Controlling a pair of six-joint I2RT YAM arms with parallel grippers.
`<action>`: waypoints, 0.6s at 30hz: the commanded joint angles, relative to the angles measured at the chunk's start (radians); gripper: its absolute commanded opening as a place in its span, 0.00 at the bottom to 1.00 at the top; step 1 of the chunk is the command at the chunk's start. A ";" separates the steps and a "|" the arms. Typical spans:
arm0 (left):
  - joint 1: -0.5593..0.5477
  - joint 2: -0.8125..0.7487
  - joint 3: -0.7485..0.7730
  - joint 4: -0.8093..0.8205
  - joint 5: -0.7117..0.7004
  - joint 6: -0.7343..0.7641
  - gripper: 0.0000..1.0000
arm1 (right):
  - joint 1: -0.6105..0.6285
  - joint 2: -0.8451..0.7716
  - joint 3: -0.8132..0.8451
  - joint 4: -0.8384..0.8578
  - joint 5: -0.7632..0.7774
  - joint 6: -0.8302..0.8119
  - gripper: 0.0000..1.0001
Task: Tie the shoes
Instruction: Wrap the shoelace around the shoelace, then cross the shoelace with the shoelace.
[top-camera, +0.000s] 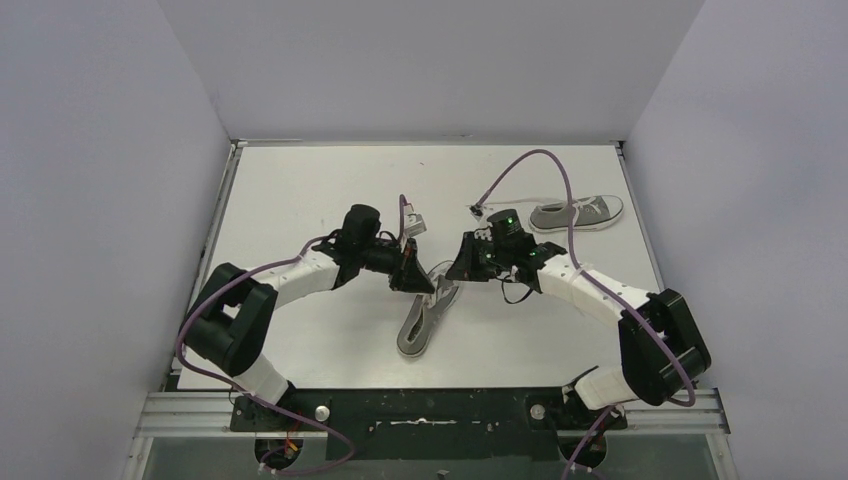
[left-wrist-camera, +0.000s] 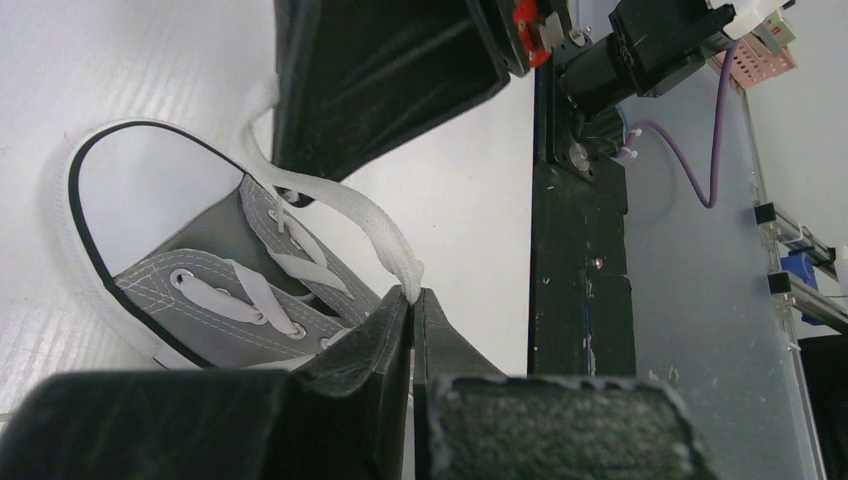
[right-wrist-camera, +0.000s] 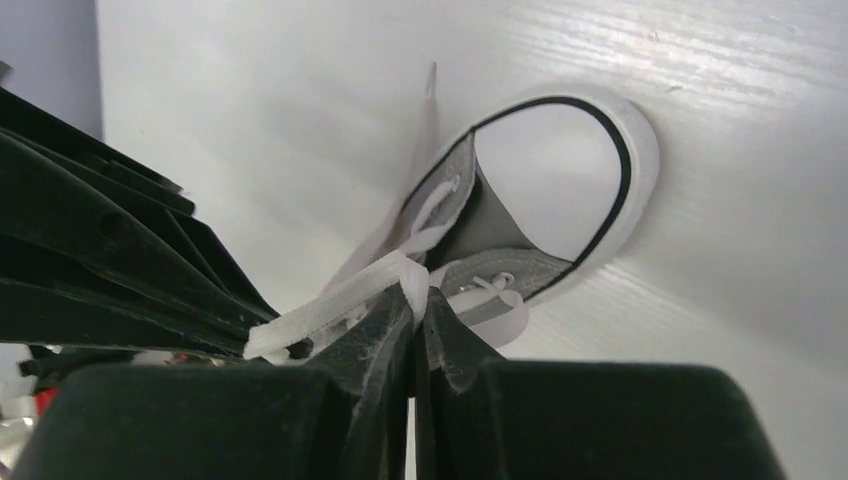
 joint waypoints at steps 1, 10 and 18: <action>-0.007 -0.041 -0.001 0.077 -0.014 -0.055 0.00 | 0.007 -0.043 0.071 -0.236 0.068 -0.233 0.08; 0.004 -0.061 -0.035 0.094 -0.080 -0.160 0.00 | 0.015 -0.099 0.141 -0.391 0.065 -0.547 0.58; 0.004 -0.076 -0.065 0.120 -0.214 -0.378 0.00 | 0.029 -0.235 -0.031 0.038 -0.024 -0.554 0.67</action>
